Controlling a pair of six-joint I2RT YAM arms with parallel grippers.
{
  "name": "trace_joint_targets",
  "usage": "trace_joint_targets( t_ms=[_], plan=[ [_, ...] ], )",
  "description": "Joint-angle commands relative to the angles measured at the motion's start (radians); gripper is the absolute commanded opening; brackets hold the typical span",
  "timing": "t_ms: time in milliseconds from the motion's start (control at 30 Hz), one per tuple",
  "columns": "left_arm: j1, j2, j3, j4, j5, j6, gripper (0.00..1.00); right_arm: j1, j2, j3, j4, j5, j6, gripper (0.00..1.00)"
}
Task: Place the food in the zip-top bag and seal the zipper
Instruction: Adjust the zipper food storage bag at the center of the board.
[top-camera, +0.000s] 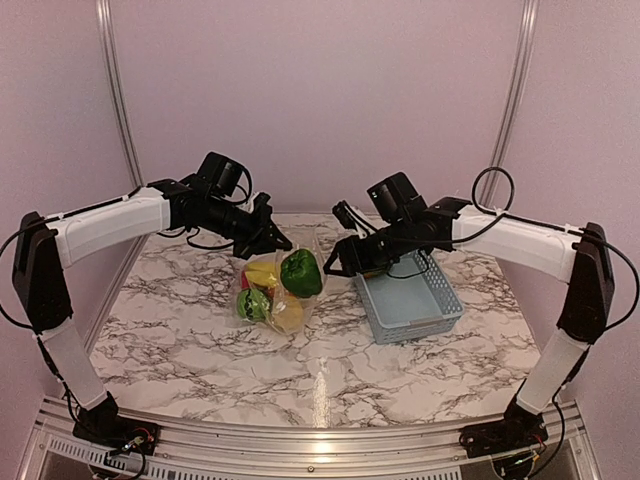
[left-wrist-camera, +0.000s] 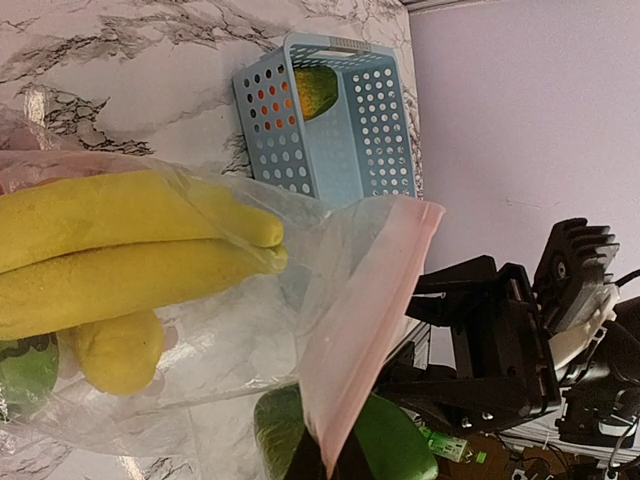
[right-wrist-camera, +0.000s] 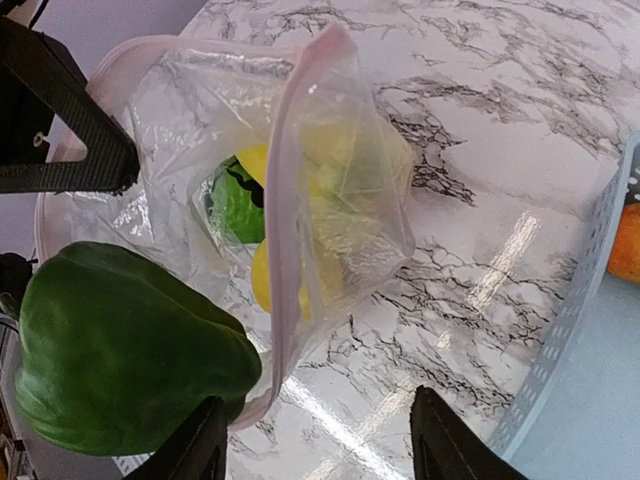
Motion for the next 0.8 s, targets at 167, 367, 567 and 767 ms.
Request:
trace_joint_targets(
  t_ms=[167, 367, 567, 767],
  plan=[
    [0.007, 0.009, 0.034, -0.013, 0.019, 0.024, 0.0, 0.002, 0.101, 0.048, -0.004, -0.06, 0.042, 0.36],
    [0.007, 0.008, 0.038, -0.056, -0.004, 0.065, 0.0, 0.002, 0.107, 0.073, -0.02, -0.08, 0.061, 0.04],
    [0.007, -0.004, 0.054, -0.119, -0.059, 0.114, 0.0, 0.001, 0.013, 0.118, -0.079, -0.097, 0.098, 0.0],
    [0.007, -0.02, 0.129, -0.199, -0.119, 0.182, 0.02, 0.002, -0.023, 0.185, -0.095, -0.135, 0.137, 0.0]
  ],
)
